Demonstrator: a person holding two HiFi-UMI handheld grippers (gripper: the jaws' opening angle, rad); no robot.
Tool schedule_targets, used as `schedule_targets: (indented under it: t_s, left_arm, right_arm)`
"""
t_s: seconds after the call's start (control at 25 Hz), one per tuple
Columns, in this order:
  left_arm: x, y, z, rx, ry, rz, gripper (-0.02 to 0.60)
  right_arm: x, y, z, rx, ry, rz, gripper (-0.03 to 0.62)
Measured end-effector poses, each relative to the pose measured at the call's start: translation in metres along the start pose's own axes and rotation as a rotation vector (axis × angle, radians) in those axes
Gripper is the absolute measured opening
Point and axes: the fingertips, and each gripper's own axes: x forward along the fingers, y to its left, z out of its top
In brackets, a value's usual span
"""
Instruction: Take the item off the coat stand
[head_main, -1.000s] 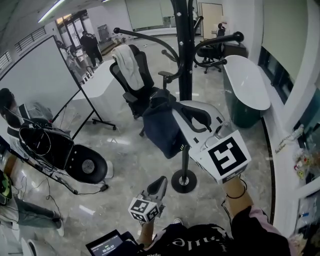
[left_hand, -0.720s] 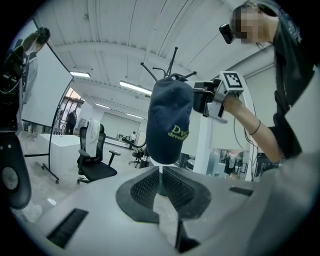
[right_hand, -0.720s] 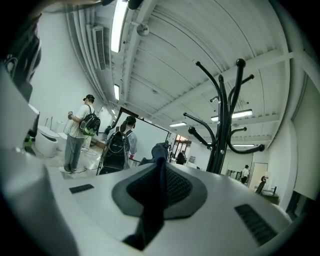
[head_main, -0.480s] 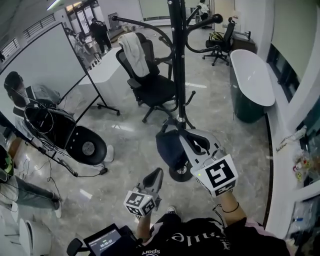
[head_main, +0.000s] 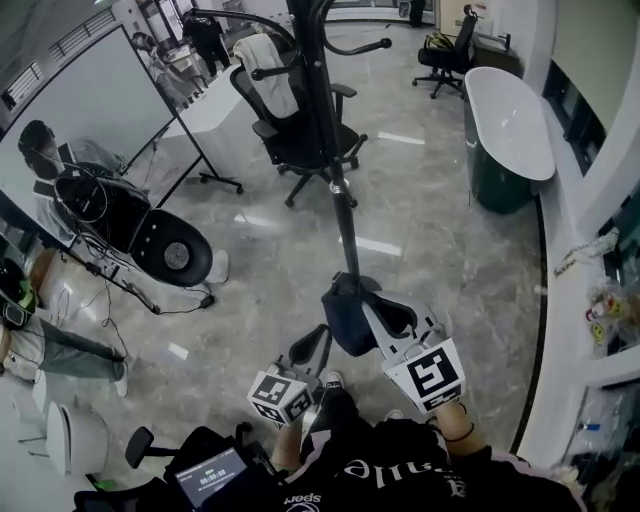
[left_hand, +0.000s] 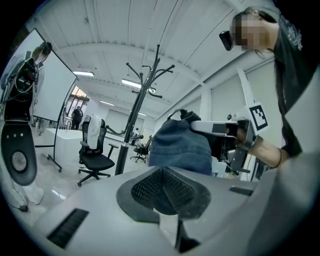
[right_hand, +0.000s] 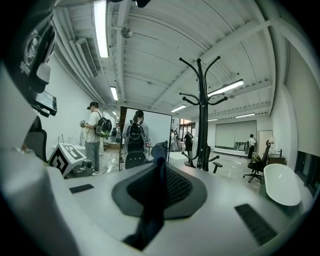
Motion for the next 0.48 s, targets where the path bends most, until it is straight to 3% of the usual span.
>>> schedule_targets:
  t_s: [0.24,0.48]
  left_arm:
    - [-0.018,-0.051,-0.028,0.005,0.036,0.027,0.006]
    - [-0.025,-0.094,-0.031,0.037,0.051,-0.038,0.006]
  right_arm:
    - [-0.054,0.012,-0.033,0.063,0.005,0.027,0.037]
    - [-0.093,0.008,-0.061,0.112,0.017,-0.039,0.038]
